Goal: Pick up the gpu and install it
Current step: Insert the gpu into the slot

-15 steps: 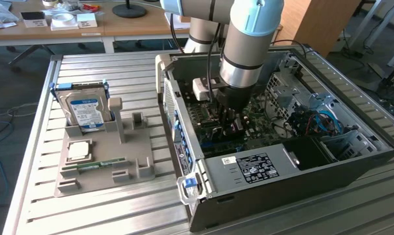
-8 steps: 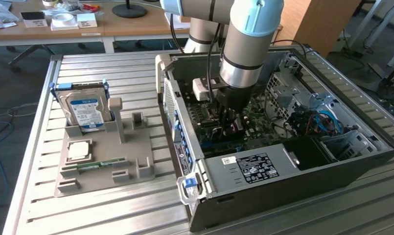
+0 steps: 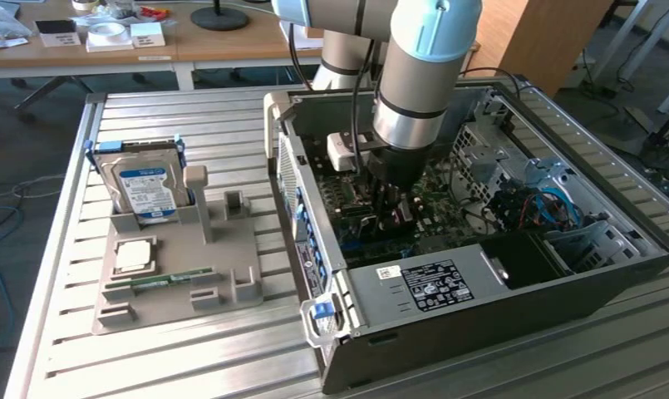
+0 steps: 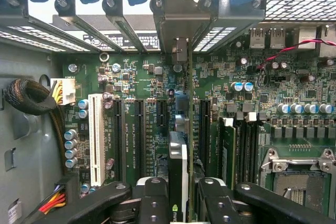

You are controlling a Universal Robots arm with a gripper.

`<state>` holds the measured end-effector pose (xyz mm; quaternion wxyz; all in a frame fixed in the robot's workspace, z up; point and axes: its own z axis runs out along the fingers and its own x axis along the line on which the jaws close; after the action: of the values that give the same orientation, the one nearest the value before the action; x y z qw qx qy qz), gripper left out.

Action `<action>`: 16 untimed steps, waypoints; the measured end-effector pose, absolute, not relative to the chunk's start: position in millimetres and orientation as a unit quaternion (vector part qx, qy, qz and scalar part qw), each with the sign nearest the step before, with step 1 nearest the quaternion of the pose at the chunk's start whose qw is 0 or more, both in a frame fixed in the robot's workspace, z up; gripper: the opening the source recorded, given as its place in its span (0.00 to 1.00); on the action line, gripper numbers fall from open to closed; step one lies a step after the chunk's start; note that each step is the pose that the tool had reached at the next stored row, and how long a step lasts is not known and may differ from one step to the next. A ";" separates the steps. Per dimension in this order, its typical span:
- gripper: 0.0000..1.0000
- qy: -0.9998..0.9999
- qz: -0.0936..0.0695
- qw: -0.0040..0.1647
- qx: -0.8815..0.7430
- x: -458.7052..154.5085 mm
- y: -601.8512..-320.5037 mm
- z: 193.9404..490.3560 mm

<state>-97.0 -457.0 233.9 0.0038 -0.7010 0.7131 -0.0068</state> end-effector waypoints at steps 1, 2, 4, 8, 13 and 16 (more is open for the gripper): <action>0.27 0.713 -0.007 0.004 -0.701 -97.1 -456.9 233.7; 0.33 0.713 -0.007 0.004 -0.701 -97.1 -456.9 233.7; 0.40 0.713 -0.007 0.004 -0.701 -97.0 -456.9 233.8; 0.57 0.713 -0.007 0.004 -0.701 -96.9 -456.9 233.8; 0.64 0.713 -0.007 0.004 -0.701 -97.0 -457.0 234.7; 0.64 0.713 -0.007 0.004 -0.701 -96.9 -456.9 240.0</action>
<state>-96.9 -456.9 240.0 0.0039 -0.7010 0.7132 -0.0069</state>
